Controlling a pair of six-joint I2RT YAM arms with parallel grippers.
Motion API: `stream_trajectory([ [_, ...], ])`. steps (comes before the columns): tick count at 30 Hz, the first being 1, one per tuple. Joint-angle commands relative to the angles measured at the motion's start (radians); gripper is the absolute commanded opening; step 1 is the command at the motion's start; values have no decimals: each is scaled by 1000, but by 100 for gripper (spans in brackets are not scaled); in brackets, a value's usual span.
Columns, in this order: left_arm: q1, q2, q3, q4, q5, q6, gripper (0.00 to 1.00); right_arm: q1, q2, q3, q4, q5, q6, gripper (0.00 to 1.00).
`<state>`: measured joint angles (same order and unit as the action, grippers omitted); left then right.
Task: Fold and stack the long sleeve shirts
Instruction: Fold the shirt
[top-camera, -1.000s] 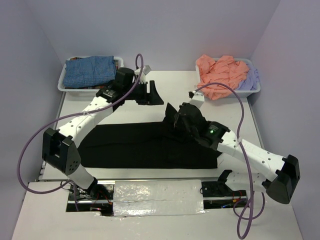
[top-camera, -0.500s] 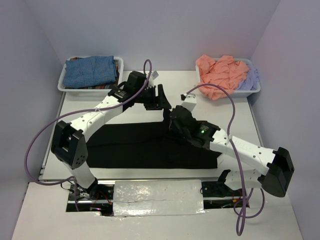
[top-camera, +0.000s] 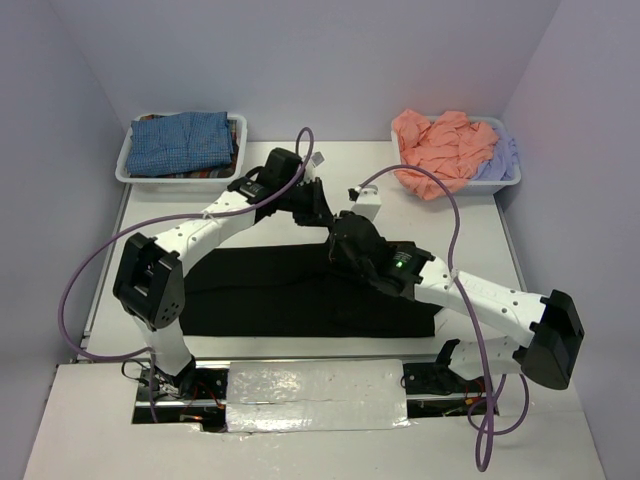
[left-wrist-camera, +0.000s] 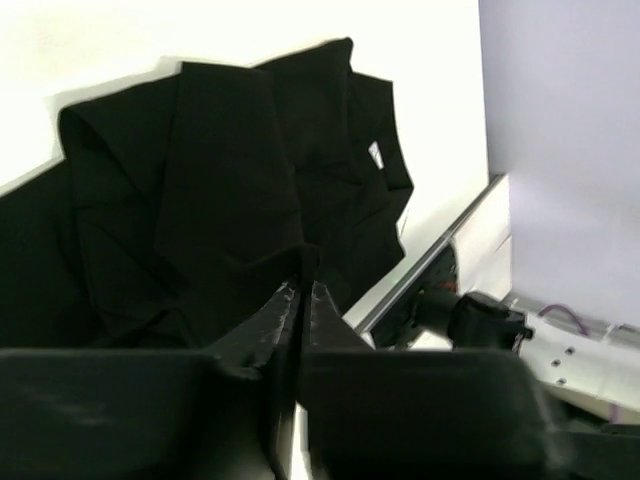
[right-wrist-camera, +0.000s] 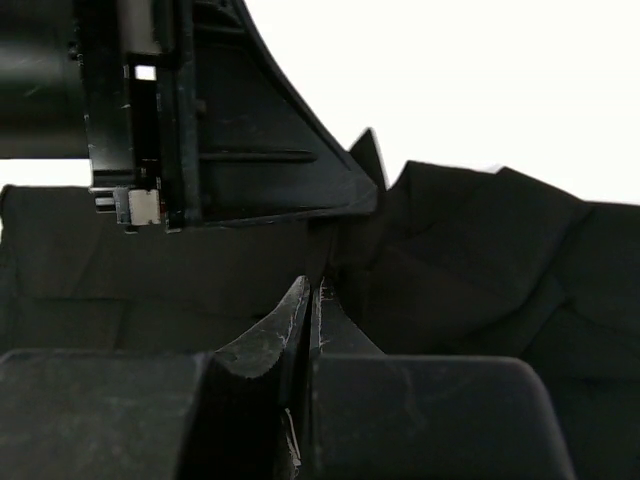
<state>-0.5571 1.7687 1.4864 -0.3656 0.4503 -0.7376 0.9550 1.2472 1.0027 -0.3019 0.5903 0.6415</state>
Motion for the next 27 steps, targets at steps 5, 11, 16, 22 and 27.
stream_trajectory([
  [5, -3, 2, 41, 17, 27, 53, 0, 14, -12, 4, 109, -20, -63, 0],
  [11, -3, 1, 72, 7, 65, 168, 0, 13, -12, 0, 133, -161, -190, 51],
  [16, 2, 0, 83, -4, 160, 410, 0, 13, -81, 5, 32, -295, -305, 68],
  [22, 0, -12, 130, -29, 235, 700, 0, -64, -239, 2, -130, -473, -394, 75],
  [27, 3, -17, 227, 5, 378, 915, 0, -331, -382, -49, -195, -653, -410, 74],
])
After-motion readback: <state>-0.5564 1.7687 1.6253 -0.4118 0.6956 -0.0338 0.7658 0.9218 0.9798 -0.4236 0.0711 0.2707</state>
